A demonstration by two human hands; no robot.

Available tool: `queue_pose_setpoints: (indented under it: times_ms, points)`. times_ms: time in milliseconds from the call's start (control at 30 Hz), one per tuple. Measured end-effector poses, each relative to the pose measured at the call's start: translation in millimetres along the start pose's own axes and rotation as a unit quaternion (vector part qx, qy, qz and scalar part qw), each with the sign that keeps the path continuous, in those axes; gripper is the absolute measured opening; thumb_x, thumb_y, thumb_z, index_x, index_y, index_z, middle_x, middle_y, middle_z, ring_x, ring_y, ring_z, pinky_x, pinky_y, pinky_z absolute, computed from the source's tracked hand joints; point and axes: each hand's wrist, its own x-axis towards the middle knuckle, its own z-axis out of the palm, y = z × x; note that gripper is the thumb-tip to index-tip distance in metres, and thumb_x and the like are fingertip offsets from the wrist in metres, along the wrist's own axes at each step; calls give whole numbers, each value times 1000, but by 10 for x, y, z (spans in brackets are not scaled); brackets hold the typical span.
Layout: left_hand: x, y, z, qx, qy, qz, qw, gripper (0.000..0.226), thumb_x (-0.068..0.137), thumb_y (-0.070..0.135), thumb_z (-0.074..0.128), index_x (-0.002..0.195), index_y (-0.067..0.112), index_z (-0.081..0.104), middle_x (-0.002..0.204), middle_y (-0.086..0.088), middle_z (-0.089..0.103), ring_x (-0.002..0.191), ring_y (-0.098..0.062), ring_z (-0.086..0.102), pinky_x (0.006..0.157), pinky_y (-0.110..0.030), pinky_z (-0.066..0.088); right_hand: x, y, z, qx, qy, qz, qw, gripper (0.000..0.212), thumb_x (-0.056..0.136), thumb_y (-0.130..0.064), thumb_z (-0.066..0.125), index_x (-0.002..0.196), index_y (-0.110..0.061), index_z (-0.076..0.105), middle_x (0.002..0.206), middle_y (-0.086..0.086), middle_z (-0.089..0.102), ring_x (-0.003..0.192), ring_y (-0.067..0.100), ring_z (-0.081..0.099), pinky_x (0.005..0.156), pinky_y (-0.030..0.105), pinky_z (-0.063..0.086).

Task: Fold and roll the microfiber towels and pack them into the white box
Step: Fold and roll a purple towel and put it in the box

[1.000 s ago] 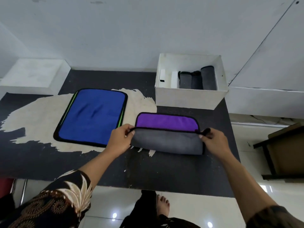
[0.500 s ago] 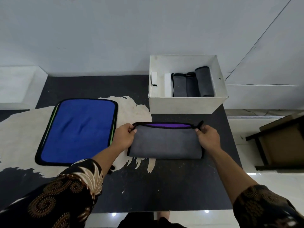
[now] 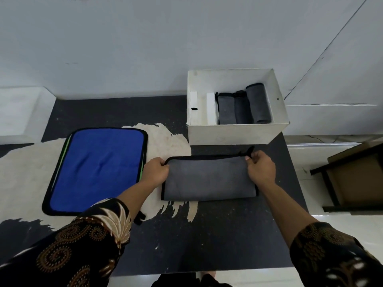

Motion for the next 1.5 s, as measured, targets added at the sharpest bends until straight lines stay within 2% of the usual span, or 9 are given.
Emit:
queue_pose_setpoints:
  times_ms: [333, 433, 567, 767, 933, 1100, 1267, 1367, 1500]
  points:
    - [-48, -13, -49, -12, -15, 14, 1000, 9, 96, 17, 56, 91, 12, 62, 90, -6, 66, 89, -23, 62, 79, -35, 49, -104, 45, 4, -6, -49, 19, 999, 30, 89, -14, 64, 117, -12, 50, 106, 12, 65, 100, 33, 60, 80, 36, 46]
    - [-53, -14, -50, -31, 1, 21, 999, 11, 97, 17, 55, 98, 12, 64, 88, -5, 66, 86, -20, 61, 72, -30, 47, -148, 28, -2, 0, -26, 14, 1000, 27, 91, -12, 61, 117, -11, 52, 108, 13, 65, 101, 35, 61, 81, 36, 46]
    - [-83, 24, -18, -59, 38, 10, 997, 26, 98, 22, 55, 120, 9, 59, 103, -4, 64, 93, -18, 57, 83, -30, 46, -184, -6, -14, 11, -1, 6, 1000, 27, 94, -13, 59, 120, -10, 51, 111, 13, 66, 103, 35, 61, 83, 35, 45]
    - [-231, -49, 23, -53, -31, -33, 998, 64, 87, 36, 70, 139, 13, 39, 128, -10, 58, 114, -26, 57, 93, -38, 50, -327, 42, -80, 9, -37, 37, 999, 52, 86, -15, 64, 132, -14, 39, 111, 10, 62, 95, 30, 60, 77, 37, 46]
    - [-426, -257, 103, 3, -97, -14, 995, 95, 76, 16, 78, 150, 18, 19, 116, -8, 60, 100, -23, 61, 75, -30, 51, -572, 229, -72, 2, -34, 26, 999, 58, 79, -2, 65, 132, -11, 42, 122, 14, 52, 101, 31, 56, 82, 38, 47]
    - [-492, -319, 112, 44, -77, 16, 996, 94, 77, 3, 72, 152, 18, 18, 97, -7, 62, 86, -19, 62, 65, -25, 50, -695, 294, -81, -58, -9, -1, 998, 48, 82, 2, 59, 126, -11, 46, 125, 16, 46, 99, 34, 52, 78, 41, 45]
    - [-691, -2, 293, 162, 161, 163, 960, 66, 90, 31, 64, 147, 20, 33, 137, -7, 46, 120, -22, 49, 97, -37, 48, -834, 44, 111, -187, 69, -155, 968, 42, 86, -25, 66, 122, -8, 54, 135, 20, 45, 117, 40, 45, 89, 50, 45]
    - [-700, 303, 634, 202, 131, 241, 940, 60, 97, 38, 49, 151, 24, 27, 157, -8, 25, 142, -27, 27, 114, -43, 30, -889, -224, 445, -195, 5, -242, 950, 43, 95, -34, 53, 133, -16, 47, 154, 15, 29, 139, 34, 30, 108, 53, 36]
    - [-517, 261, 989, 251, 74, 218, 940, 59, 102, 46, 28, 156, 24, 13, 164, -10, -1, 151, -28, -1, 122, -46, 8, -815, -145, 770, -247, -128, -267, 923, 56, 102, -40, 36, 153, -23, 23, 164, 11, 4, 151, 29, 3, 116, 61, 14]
